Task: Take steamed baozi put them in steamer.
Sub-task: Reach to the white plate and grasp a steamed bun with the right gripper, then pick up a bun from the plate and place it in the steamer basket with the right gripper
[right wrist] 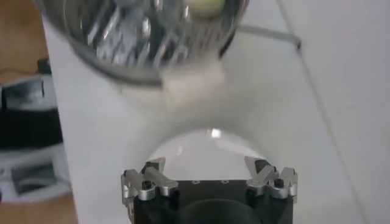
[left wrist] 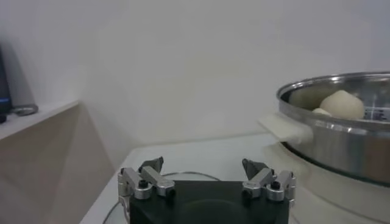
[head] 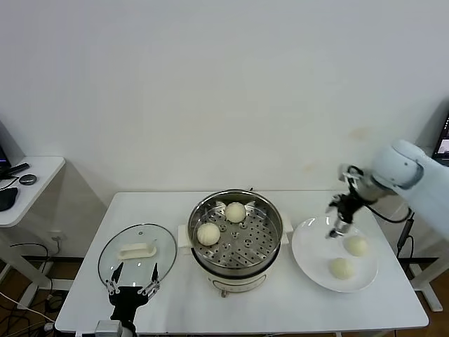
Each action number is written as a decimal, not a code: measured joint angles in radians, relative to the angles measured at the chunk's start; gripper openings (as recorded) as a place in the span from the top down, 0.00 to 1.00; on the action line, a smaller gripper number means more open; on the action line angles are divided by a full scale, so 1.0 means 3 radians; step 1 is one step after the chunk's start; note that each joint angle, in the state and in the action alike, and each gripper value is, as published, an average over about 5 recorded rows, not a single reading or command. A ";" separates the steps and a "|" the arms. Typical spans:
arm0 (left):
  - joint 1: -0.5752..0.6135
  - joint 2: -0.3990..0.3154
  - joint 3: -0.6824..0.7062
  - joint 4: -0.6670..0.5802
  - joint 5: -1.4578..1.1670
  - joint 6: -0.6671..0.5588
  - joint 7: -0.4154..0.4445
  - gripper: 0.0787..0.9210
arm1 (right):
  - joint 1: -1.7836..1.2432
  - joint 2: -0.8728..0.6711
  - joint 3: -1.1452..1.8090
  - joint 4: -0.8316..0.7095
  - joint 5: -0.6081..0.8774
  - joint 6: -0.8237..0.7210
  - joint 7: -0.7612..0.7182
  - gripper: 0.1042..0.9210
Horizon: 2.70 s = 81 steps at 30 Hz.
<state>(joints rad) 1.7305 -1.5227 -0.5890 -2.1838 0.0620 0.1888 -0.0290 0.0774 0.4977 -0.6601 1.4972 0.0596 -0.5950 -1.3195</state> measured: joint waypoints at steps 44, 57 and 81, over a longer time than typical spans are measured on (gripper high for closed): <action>-0.0013 -0.0014 -0.0046 0.0248 0.0081 0.0009 0.0006 0.12 | -0.1124 0.0528 0.0546 -0.0825 -0.1231 0.1063 -0.0160 0.12; -0.0028 -0.0020 -0.0037 0.0254 0.0078 0.0006 0.0005 0.12 | -0.1191 0.0561 0.0584 -0.0851 -0.1288 0.1044 -0.0122 0.12; -0.0079 -0.0024 -0.0032 0.0275 0.0072 0.0006 0.0006 0.12 | -0.1112 0.0569 0.0639 -0.0882 -0.1235 0.0993 -0.0099 0.57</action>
<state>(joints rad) 1.7066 -1.5298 -0.5987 -2.1012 0.0837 0.1905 -0.0272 -0.2561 0.6685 -0.4684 1.2325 -0.3108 -0.2970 -1.3491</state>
